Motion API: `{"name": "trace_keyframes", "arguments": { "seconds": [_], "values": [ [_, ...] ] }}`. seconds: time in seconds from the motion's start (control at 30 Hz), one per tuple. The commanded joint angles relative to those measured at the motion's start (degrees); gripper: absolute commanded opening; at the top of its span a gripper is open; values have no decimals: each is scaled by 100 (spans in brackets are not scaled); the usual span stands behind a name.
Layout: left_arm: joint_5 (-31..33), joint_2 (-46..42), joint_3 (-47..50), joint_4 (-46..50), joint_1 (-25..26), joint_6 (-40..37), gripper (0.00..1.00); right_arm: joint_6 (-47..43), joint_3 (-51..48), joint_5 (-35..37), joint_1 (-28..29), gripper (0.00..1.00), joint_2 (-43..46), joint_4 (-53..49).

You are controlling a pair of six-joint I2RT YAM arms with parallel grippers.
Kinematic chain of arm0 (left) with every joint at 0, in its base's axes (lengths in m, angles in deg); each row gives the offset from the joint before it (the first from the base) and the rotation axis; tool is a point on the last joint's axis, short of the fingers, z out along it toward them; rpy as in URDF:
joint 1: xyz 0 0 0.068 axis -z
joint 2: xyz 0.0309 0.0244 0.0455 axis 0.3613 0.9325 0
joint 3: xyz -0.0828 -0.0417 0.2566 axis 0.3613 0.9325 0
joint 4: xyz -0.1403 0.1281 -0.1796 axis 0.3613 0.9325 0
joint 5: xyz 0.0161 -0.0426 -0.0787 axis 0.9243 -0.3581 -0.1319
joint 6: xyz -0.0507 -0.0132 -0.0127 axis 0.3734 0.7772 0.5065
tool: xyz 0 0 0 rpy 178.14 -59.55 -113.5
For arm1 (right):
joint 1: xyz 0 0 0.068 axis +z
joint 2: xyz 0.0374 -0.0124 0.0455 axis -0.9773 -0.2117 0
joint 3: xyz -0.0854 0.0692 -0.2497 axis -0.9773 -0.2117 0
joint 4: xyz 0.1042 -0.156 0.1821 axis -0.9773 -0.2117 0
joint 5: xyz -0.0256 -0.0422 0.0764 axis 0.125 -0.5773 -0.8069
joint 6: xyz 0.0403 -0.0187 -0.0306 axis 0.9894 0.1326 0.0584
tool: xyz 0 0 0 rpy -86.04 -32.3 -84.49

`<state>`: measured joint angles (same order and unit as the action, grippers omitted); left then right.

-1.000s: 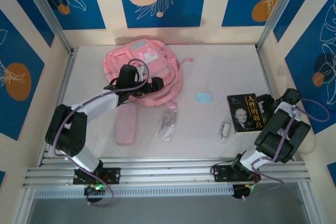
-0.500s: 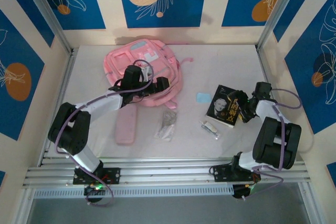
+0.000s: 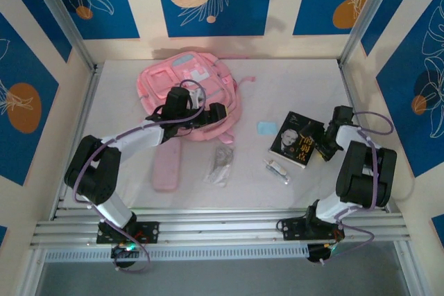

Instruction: Pack the student bag

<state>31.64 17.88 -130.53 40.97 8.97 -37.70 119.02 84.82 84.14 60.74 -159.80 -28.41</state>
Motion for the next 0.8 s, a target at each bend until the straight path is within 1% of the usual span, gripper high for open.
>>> {"name": "trace_keyframes", "arguments": {
  "seconds": [0.0,0.07,0.2,0.27,0.33,0.43,0.57,0.6,0.77],
  "values": [
    [-123,42,-39,-36,87,-54,92,-162,271,-420,134,86,-353,129],
    [-95,21,-39,30,99,-96,91,-197,371,-515,212,78,-479,142],
    [-38,-20,18,86,127,-118,90,-232,416,-533,323,57,-505,154],
    [-30,-2,36,86,140,-109,90,-273,472,-607,324,44,-505,131],
    [-31,21,32,97,148,-92,90,-331,566,-700,324,35,-505,40],
    [-27,49,-5,103,183,-92,89,-424,675,-848,341,22,-409,-52],
    [-46,126,-78,104,226,-100,89,-486,831,-1144,363,2,-189,-164],
    [-62,158,-103,91,243,-94,89,-487,866,-1199,397,0,-115,-189],
    [-202,328,-87,-315,323,135,89,-521,957,-1181,594,0,110,-245]
  ]
}}
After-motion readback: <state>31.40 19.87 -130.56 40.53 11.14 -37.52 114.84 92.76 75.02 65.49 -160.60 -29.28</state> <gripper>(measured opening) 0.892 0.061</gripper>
